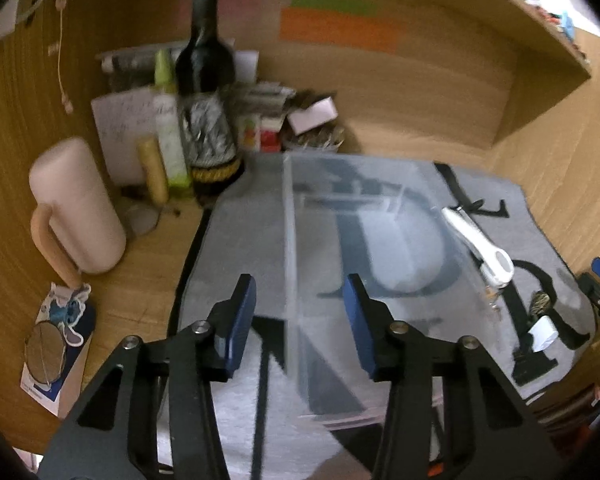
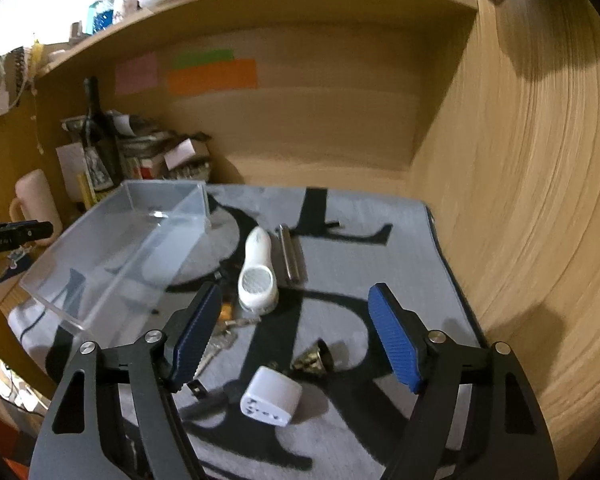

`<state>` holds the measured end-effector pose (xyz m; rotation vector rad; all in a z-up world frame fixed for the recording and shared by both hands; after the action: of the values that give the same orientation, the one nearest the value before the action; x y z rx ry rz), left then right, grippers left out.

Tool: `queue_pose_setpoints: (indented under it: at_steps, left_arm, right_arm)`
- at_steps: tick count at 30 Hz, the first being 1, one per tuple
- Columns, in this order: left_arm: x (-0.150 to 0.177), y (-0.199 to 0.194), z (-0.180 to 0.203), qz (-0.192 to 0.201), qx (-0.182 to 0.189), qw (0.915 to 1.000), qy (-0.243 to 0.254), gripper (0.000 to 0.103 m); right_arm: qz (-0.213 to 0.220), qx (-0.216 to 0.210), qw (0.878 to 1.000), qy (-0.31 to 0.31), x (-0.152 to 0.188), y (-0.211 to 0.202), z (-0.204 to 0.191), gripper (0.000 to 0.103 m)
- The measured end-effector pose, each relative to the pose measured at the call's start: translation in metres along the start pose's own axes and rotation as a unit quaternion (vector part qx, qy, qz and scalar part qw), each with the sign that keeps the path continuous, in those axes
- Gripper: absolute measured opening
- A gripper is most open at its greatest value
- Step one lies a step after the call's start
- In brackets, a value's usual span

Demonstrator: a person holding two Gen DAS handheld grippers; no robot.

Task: Organize rigid objects
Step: 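Grasp the clear plastic box wall with the left gripper while the right gripper approaches the white plug adapter, then grasp the white plug adapter with the right gripper and lift it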

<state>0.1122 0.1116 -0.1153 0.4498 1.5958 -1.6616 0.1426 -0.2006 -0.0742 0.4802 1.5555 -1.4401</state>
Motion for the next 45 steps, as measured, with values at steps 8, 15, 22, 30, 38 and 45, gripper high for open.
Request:
queue_pose_setpoints:
  at_steps: [8,15,22,30,38,45]
  left_arm:
    - [0.017,0.030,-0.014,-0.063,0.013,0.9977,-0.020,0.020]
    - [0.029,0.037,-0.002,-0.082,0.015,0.9965,0.005,0.007]
    - [0.031,0.045,-0.001,-0.088,0.013,0.9960,0.004,0.006]
    - [0.032,0.044,-0.002,-0.088,0.014,0.9960,0.001,0.006]
    - [0.032,0.044,-0.003,-0.086,0.014,0.9962,0.003,0.006]
    - [0.030,0.043,-0.001,-0.076,0.012,0.9970,0.009,0.006]
  right_arm:
    - [-0.037,-0.017,0.999,-0.015,0.009,0.026,-0.008,0.069]
    - [-0.077,-0.029,0.997,0.003,0.033,0.035,-0.004,0.069]
    - [-0.111,-0.039,0.993,0.028,0.060,0.030,-0.001,0.069]
    - [-0.136,-0.067,0.988,0.039,0.075,0.039,-0.011,0.053]
    - [-0.120,-0.067,0.990,0.036,0.066,0.036,-0.011,0.042]
    - [-0.078,-0.063,0.994,0.034,0.034,0.030,-0.015,0.042]
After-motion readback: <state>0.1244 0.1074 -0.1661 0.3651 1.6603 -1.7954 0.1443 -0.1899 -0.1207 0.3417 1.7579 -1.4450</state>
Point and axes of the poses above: each gripper's, at about its wrist camera, not at the fingertips, and y roughly the way its jaws point, z to its right, x to its underside, the point moved 9 cm from there along y, roughly the way its jaws point, and after that the axes turned 6 degrees about -y, right-handed, at the moved point
